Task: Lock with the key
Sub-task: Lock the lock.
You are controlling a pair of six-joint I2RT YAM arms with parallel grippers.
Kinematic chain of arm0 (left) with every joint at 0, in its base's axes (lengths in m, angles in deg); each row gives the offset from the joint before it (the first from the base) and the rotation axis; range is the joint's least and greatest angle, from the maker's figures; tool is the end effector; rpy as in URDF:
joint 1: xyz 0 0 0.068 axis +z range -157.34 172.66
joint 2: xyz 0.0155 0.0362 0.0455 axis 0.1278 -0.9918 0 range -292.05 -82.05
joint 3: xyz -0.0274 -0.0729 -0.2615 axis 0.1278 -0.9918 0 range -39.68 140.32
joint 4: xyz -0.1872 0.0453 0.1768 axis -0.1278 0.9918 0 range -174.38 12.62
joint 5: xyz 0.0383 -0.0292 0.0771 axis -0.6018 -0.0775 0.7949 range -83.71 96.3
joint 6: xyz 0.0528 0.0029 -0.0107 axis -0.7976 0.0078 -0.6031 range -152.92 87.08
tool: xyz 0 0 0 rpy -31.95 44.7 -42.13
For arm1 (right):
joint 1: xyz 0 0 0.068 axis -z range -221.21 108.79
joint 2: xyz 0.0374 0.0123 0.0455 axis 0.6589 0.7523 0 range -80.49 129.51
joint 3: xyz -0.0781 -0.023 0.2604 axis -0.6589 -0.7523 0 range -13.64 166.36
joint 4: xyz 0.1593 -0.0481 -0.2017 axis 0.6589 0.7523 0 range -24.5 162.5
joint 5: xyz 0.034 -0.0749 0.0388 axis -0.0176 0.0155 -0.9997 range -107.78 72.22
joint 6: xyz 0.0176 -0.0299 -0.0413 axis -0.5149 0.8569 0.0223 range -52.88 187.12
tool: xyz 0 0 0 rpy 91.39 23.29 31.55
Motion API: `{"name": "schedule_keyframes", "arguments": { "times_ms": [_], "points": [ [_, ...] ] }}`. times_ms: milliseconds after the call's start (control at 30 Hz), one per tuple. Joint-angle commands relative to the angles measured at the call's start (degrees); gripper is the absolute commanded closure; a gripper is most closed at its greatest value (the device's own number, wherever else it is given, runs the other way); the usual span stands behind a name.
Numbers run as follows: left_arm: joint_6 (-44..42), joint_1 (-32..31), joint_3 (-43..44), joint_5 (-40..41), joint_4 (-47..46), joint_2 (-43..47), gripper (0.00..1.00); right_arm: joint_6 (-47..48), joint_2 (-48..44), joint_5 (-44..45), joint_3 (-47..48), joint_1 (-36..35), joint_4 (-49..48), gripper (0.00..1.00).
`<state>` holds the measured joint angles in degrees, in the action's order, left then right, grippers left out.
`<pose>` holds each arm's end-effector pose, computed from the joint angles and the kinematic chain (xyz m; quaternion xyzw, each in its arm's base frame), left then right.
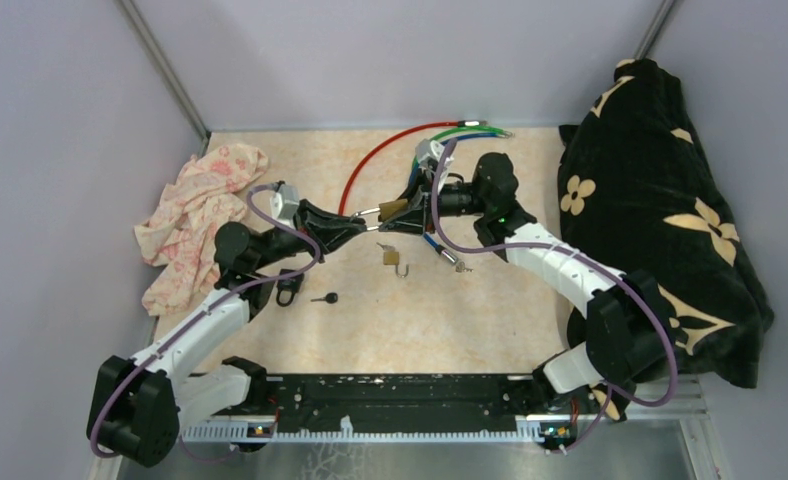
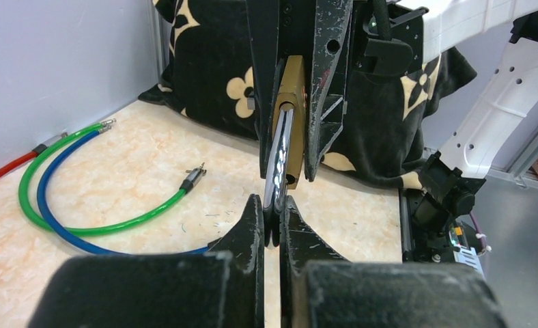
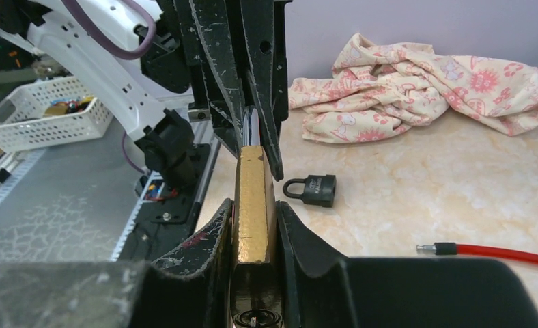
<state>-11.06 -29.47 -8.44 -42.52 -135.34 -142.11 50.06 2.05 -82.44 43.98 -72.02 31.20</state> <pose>0.1957 -0.1084 0.3135 0.3441 0.5074 -0.4969 0.6142 0.2595 0.1922 0.3411 -0.4703 0.4938 0.5776 0.4487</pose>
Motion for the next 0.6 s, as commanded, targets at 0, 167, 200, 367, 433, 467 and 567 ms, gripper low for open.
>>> {"name": "schedule_keyframes", "arguments": {
  "times_ms": [0,167,200,367,433,467,567],
  "points": [
    [-0.27,-1.34,2.39,-4.75,-1.24,0.63,1.0,11.23,-2.1,4.46,5.46,1.2,5.97,1.0],
    [-0.26,-1.16,3.08,-6.94,-0.46,0.39,1.0,15.33,-2.55,4.1,7.73,1.83,9.67,1.0],
    [-0.06,-1.16,3.1,-6.67,-1.08,0.22,1.0,14.32,-2.47,3.74,7.76,1.71,8.71,1.0],
    [-0.06,-2.28,3.18,-4.39,-3.64,-1.16,1.0,8.96,-1.93,4.16,4.81,-1.28,0.96,1.0],
    [0.1,-3.24,3.29,-4.15,-4.11,-1.8,1.0,3.99,-1.48,4.23,3.47,-1.69,-4.38,1.0],
    [0.1,-3.75,3.25,-4.02,-4.22,-2.05,1.0,1.66,-1.17,4.19,2.78,-1.71,-7.59,1.0],
    [0.06,-5.11,3.3,-3.28,-4.93,-3.0,1.0,-1.45,-0.35,4.61,1.9,-2.15,-13.23,1.0]
  ]
}}
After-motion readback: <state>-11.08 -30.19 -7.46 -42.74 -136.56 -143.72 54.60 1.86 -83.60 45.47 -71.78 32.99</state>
